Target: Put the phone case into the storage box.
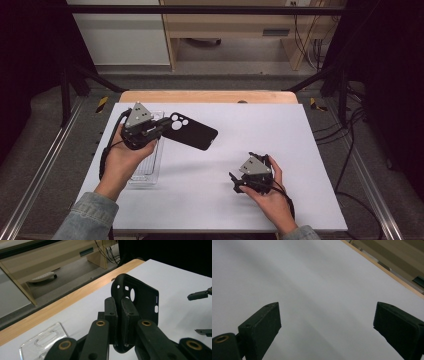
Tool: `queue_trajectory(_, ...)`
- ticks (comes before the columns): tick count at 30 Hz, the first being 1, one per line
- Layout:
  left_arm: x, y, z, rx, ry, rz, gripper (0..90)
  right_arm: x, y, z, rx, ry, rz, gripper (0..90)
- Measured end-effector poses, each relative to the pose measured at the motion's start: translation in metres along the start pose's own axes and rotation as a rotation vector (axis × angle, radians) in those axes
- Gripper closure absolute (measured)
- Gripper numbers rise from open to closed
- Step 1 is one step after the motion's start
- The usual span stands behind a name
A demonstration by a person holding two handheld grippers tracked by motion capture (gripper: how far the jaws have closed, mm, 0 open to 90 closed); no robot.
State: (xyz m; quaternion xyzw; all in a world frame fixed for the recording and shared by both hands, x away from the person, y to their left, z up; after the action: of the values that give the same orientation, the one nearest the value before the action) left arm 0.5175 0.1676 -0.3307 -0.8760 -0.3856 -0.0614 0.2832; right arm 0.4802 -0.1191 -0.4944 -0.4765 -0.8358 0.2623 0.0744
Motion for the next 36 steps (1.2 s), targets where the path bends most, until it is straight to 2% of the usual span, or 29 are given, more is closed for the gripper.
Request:
queue_trajectory(5, 0.007, -0.004, -0.003, -0.004, 0.000, -0.007, 84.3, -0.001, 0.001, 0.002, 0.011, 0.006, -0.013, 8.7)
queue_trajectory(12, 0.020, -0.003, -0.007, 0.001, 0.011, -0.014, 84.3, -0.008, 0.001, 0.003, 0.011, 0.062, -0.040, 9.7)
queue_trajectory(18, 0.030, -0.012, -0.006, -0.002, 0.001, -0.040, 84.3, -0.013, -0.004, 0.002, -0.045, 0.114, -0.057, 10.1)
queue_trajectory(21, 0.036, -0.018, -0.006, -0.003, 0.001, -0.052, 84.3, -0.017, -0.006, 0.003, -0.064, 0.122, -0.026, 8.5)
queue_trajectory(24, 0.041, -0.022, -0.007, -0.002, 0.008, -0.060, 84.3, -0.018, -0.006, 0.003, -0.077, 0.124, -0.021, 8.2)
queue_trajectory(25, 0.047, -0.025, -0.008, 0.002, 0.010, -0.067, 84.3, -0.020, -0.007, 0.003, -0.098, 0.120, -0.009, 8.2)
queue_trajectory(28, 0.054, -0.026, -0.009, 0.006, 0.015, -0.074, 84.2, -0.022, -0.009, 0.002, -0.122, 0.115, -0.003, 8.3)
queue_trajectory(29, 0.060, -0.028, -0.010, 0.007, 0.020, -0.080, 84.3, -0.023, -0.011, 0.001, -0.151, 0.095, 0.003, 8.9)
queue_trajectory(36, 0.074, -0.032, -0.009, 0.026, 0.031, -0.102, 84.2, -0.029, -0.015, 0.004, -0.163, 0.108, 0.000, 9.5)
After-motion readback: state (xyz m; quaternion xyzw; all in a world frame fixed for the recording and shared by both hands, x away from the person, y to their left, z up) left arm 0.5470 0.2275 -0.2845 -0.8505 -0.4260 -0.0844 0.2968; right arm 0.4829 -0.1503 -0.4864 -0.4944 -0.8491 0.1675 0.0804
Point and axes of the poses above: each handheld gripper's, and its own axes: y roughly forward along the jaws, z roughly out of its underside, x roughly to its left, the point moved 5 cm from there along y, roughly forward along the jaws, and after that the axes turned 13 degrees about y, right-handed, at the moved point
